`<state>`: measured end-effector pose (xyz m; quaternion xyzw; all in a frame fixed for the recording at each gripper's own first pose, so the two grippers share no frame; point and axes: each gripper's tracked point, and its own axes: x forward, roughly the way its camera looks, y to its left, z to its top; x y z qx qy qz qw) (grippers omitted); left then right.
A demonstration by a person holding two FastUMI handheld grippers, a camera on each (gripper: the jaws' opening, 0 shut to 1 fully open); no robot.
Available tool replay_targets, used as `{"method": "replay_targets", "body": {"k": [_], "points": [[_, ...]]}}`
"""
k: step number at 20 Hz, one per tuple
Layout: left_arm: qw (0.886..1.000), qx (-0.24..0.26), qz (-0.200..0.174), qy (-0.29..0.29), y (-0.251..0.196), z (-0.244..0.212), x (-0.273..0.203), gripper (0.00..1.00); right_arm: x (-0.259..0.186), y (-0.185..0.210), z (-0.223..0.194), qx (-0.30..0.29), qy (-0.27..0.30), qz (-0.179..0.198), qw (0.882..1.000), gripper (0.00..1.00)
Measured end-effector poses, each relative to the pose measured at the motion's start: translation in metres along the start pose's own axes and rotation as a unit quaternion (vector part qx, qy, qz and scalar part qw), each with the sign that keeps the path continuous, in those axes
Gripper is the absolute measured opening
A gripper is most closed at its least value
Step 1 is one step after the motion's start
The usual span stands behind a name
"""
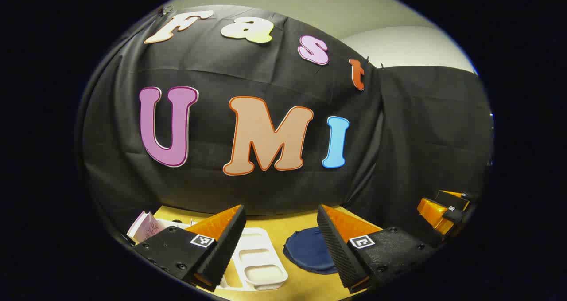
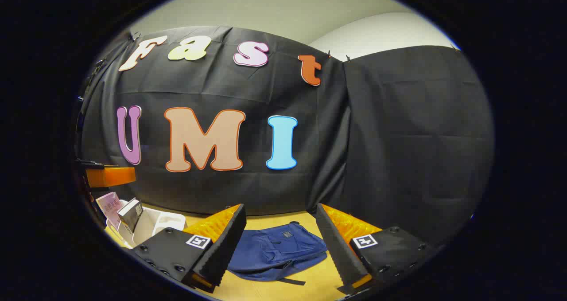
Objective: Open the schoolbag, grab two books from the bookshelf and put them into the schoolbag.
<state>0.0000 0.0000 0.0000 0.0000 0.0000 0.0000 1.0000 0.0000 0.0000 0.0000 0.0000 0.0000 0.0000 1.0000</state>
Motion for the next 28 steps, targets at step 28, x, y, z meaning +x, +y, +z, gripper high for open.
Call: {"method": "replay_targets", "body": {"k": [28], "points": [[0.991, 0.014, 0.130, 0.022, 0.048, -0.023, -0.045, 0.94, 0.031, 0.002, -0.030, -0.080, 0.011, 0.080, 0.993, 1.00]]}}
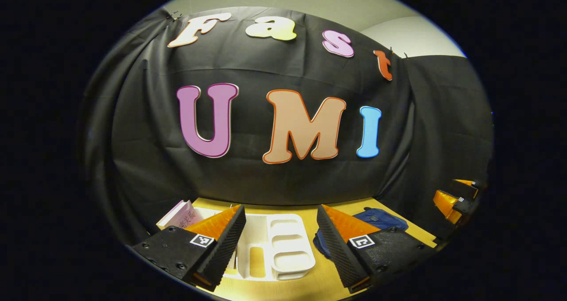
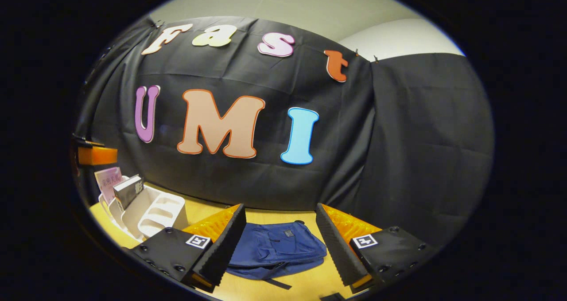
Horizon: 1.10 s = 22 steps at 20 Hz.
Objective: Open the schoolbag, grab two books from the bookshelf and put them into the schoolbag.
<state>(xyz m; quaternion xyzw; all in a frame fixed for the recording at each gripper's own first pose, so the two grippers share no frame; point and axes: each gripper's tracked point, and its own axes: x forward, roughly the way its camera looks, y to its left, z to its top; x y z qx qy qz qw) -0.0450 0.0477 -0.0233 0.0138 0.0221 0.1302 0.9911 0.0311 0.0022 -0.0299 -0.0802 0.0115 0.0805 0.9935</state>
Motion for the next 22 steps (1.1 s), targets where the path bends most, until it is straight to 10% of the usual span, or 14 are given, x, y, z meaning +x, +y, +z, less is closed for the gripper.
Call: {"method": "replay_targets", "body": {"k": [22], "points": [[0.992, 0.000, 0.125, 0.036, 0.070, -0.025, -0.039, 0.94, 0.025, 0.044, -0.173, -0.292, 0.070, 0.044, 0.953, 0.98]]}}
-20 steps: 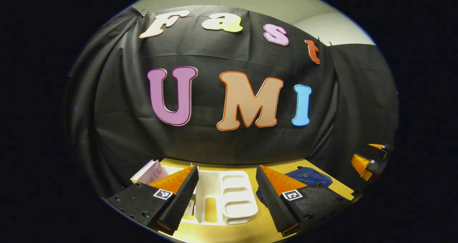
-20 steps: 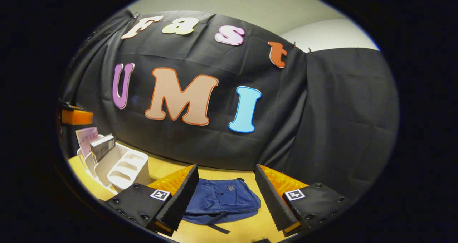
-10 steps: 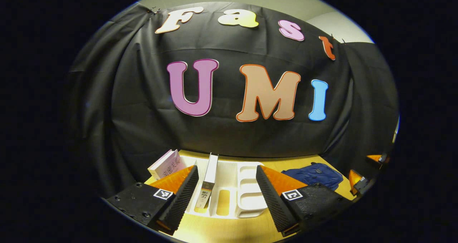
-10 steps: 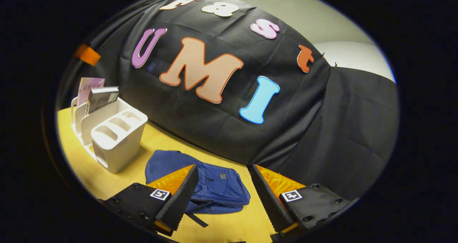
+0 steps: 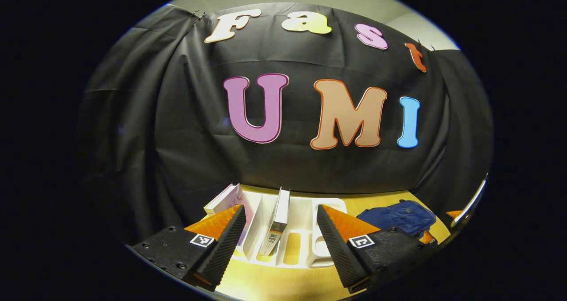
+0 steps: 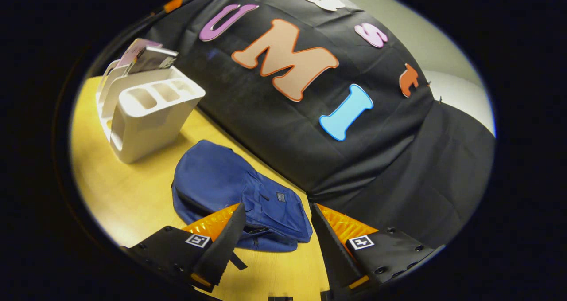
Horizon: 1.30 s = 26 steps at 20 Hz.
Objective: Open the schoolbag, grab two books from the bookshelf and put them into the schoolbag.
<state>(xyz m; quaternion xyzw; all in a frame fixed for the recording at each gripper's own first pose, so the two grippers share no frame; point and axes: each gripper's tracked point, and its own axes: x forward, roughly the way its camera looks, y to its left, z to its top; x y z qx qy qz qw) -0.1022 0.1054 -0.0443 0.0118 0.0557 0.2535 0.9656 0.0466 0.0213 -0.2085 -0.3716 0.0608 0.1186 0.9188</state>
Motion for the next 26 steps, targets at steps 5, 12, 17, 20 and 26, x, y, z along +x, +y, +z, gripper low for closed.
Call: {"method": "replay_targets", "body": {"k": [5, 12, 17, 20, 26], "points": [[1.000, 0.008, 0.006, 0.010, 0.004, -0.005, -0.005, 0.94, 0.010, 0.033, -0.012, -0.051, -0.004, 0.015, 0.999, 0.98], [0.999, 0.014, 0.017, 0.026, 0.015, -0.015, -0.012, 0.94, 0.039, 0.079, -0.031, -0.130, -0.005, 0.050, 0.990, 0.98], [0.999, 0.038, 0.014, 0.028, 0.019, -0.017, -0.016, 0.92, 0.057, 0.100, -0.039, -0.175, -0.004, 0.061, 0.983, 0.98], [0.999, 0.037, 0.011, 0.033, 0.018, -0.019, -0.015, 0.94, 0.064, 0.106, -0.042, -0.197, -0.005, 0.061, 0.979, 0.98], [0.998, 0.026, 0.014, 0.046, 0.021, -0.027, -0.012, 0.94, 0.084, 0.098, -0.028, -0.202, -0.010, 0.047, 0.978, 0.97]]}}
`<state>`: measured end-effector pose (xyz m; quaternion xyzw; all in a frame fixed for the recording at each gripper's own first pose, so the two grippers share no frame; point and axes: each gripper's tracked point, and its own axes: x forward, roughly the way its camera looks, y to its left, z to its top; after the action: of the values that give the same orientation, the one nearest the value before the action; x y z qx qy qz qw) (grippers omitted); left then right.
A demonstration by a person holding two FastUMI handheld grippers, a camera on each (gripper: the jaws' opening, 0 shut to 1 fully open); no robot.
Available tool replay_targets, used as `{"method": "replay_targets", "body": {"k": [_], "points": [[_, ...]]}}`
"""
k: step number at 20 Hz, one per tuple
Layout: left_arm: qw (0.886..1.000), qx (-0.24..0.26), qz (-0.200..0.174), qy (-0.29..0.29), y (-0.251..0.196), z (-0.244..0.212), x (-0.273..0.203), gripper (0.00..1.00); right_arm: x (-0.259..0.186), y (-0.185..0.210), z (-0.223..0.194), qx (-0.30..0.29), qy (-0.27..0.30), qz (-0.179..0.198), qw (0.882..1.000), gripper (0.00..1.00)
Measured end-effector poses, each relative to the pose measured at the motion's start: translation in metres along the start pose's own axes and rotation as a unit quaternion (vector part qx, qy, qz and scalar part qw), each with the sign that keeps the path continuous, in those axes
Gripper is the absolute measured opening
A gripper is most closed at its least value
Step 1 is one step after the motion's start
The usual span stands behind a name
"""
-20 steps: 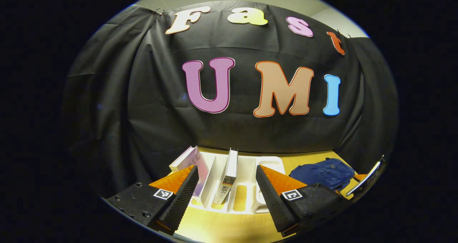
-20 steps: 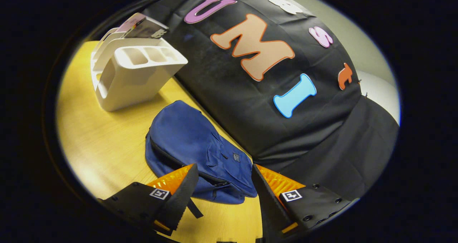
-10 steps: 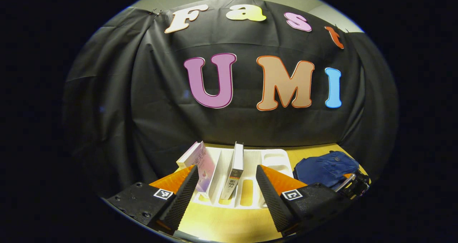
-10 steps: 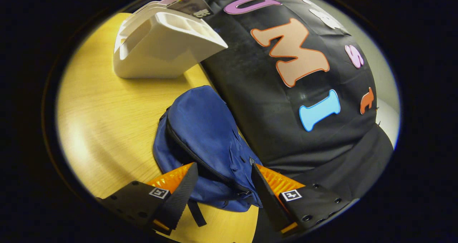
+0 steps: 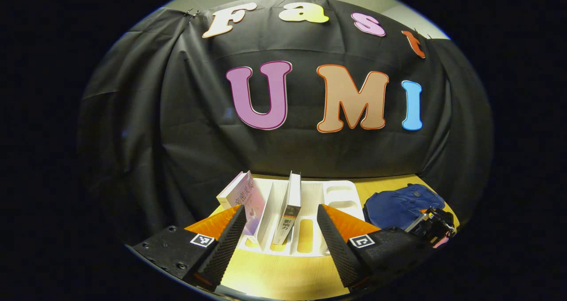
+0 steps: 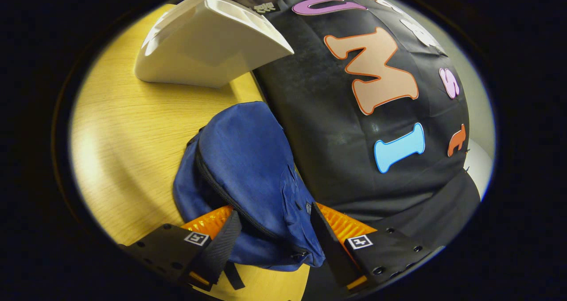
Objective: Open the schoolbag, grab two books from the bookshelf and put them into the schoolbag.
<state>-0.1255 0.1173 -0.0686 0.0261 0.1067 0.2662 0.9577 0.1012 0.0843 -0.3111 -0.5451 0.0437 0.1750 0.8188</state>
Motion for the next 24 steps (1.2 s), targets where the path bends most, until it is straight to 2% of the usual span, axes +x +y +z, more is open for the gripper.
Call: {"method": "replay_targets", "body": {"k": [5, 9, 10, 13, 16, 17, 18, 19, 20, 23, 24], "points": [[1.000, -0.006, 0.010, 0.002, 0.006, -0.001, -0.001, 0.92, 0.026, -0.002, -0.002, -0.006, 0.018, -0.009, 1.000, 1.00], [1.000, -0.007, 0.020, 0.010, 0.010, -0.004, 0.001, 0.94, 0.043, 0.003, -0.001, -0.018, 0.007, -0.009, 1.000, 0.97], [1.000, -0.013, 0.021, 0.013, 0.009, -0.005, 0.001, 0.94, 0.047, 0.010, -0.002, -0.011, 0.006, 0.002, 1.000, 1.00], [0.999, -0.030, 0.022, 0.020, 0.006, -0.010, 0.001, 0.92, 0.050, 0.028, 0.002, -0.013, -0.001, 0.023, 1.000, 0.74], [0.999, -0.032, 0.027, 0.025, 0.006, -0.013, 0.001, 0.94, 0.056, 0.030, 0.008, -0.039, -0.016, 0.022, 0.999, 0.46], [0.999, -0.030, 0.029, 0.027, 0.007, -0.016, 0.000, 0.94, 0.055, 0.026, 0.009, -0.049, -0.019, 0.011, 0.999, 0.41], [0.999, -0.029, 0.030, 0.030, 0.007, -0.016, 0.001, 0.94, 0.054, 0.029, 0.008, -0.050, -0.019, 0.014, 0.998, 0.22], [0.999, -0.028, 0.032, 0.030, 0.007, -0.018, 0.001, 0.94, 0.052, 0.028, 0.007, -0.050, -0.015, 0.014, 0.999, 0.22], [0.999, -0.027, 0.033, 0.032, 0.007, -0.018, 0.003, 0.94, 0.055, 0.032, 0.005, -0.049, -0.012, 0.021, 0.998, 0.12], [0.999, -0.022, 0.034, 0.034, 0.006, -0.017, 0.007, 0.92, 0.053, 0.034, 0.004, -0.030, -0.011, 0.046, 0.998, 0.10], [0.999, -0.021, 0.034, 0.034, 0.005, -0.016, 0.010, 0.94, 0.053, 0.032, 0.003, -0.006, -0.009, 0.054, 0.999, 0.09]]}}
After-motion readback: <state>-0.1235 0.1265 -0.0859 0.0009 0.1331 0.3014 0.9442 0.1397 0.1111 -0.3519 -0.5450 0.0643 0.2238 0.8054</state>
